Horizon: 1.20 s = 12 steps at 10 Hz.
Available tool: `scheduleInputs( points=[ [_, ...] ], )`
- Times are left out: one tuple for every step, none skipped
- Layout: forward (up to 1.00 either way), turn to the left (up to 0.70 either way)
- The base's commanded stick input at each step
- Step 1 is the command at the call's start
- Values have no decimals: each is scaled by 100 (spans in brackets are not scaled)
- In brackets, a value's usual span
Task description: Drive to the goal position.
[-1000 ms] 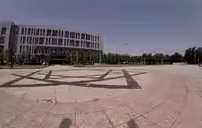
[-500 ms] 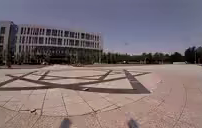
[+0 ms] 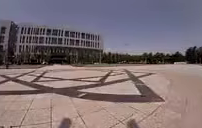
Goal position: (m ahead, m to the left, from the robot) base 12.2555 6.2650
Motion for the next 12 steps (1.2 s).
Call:
scheduleInputs(
  points=[
    [100,40],
    [100,40],
    [100,40],
    [100,40],
    [100,40],
    [100,40],
    [100,40],
    [100,40],
    [100,40],
    [100,40],
    [100,40],
    [100,40]
  ],
)
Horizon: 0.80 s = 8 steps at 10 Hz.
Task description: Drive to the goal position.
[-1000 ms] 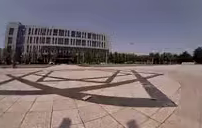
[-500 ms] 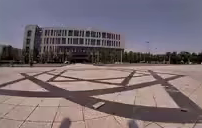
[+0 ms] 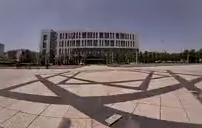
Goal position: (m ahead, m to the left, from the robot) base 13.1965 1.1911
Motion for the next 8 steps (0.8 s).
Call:
scheduleInputs(
  points=[
    [100,40],
    [100,40],
    [100,40],
    [100,40],
    [100,11],
    [100,0],
    [100,0],
    [100,0]
  ],
)
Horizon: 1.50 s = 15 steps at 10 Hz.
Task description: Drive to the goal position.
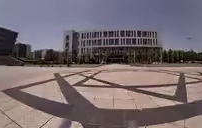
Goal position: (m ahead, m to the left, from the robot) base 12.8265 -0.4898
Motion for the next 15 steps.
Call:
scheduleInputs(
  points=[
    [100,0],
    [100,0],
    [100,0],
    [100,0],
    [100,0],
    [100,0],
    [100,0],
    [100,0],
    [100,0],
    [100,0],
    [100,0],
    [100,0],
    [100,0],
    [100,0],
    [100,0]
  ],
)
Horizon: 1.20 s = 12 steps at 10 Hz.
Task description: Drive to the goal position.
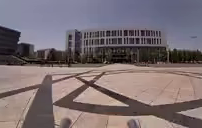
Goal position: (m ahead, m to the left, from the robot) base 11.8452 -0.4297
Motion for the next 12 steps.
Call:
scheduleInputs(
  points=[
    [100,0],
    [100,0],
    [100,0],
    [100,0],
    [100,0],
    [100,0],
    [100,0],
    [100,0],
    [100,0],
    [100,0],
    [100,0],
    [100,0]
  ],
)
